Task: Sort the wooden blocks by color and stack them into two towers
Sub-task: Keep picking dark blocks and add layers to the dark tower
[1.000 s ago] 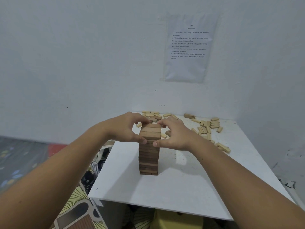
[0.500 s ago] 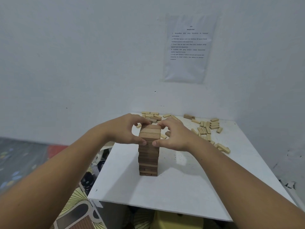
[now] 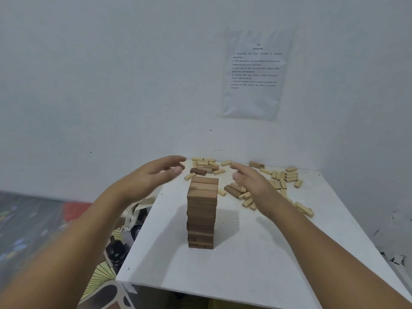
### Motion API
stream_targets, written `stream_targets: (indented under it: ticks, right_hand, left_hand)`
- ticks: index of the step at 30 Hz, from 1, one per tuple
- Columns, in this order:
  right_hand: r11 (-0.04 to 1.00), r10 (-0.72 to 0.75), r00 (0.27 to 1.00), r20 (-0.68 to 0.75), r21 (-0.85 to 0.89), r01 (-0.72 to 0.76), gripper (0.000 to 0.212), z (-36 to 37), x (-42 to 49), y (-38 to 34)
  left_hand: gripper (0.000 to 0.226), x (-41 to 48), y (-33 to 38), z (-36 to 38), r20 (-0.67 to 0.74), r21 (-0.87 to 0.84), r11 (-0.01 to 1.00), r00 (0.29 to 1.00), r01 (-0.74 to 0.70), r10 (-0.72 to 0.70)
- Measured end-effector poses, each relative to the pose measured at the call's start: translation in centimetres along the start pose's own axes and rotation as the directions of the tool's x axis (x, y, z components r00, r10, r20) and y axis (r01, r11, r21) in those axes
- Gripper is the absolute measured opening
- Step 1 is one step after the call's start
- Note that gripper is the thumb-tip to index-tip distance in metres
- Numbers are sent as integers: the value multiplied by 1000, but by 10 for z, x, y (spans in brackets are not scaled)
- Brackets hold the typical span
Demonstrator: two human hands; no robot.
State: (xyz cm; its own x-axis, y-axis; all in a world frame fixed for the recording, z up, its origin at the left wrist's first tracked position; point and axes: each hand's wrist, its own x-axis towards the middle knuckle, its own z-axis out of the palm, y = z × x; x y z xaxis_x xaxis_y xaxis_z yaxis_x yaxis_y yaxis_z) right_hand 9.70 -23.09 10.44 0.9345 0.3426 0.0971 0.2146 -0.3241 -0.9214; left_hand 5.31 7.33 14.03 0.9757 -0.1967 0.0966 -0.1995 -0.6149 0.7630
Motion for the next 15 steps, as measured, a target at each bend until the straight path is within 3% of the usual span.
stream_targets:
  ticks: [2,6,9,15]
  right_hand:
    - [992,88,992,-96,94,-79,50,-6,4,12]
    - [984,178,961,-211,17,-179,31,-11,30,38]
    - [977,152,961,-232,-109,-181,31,-11,58,64]
    - [943,102,981,-165,-299,-148,29,4,132,103]
  left_hand:
    - [54,-2,-19,7,-146,-95,994,987,54,-67]
    - [22,18,-57,39,-267,-20,974,938,225,-222]
    - [27,45,-73,60,-315,75,941,903,329,-291]
    - [61,128,-107,82,-363,192,882,866,430,-343]
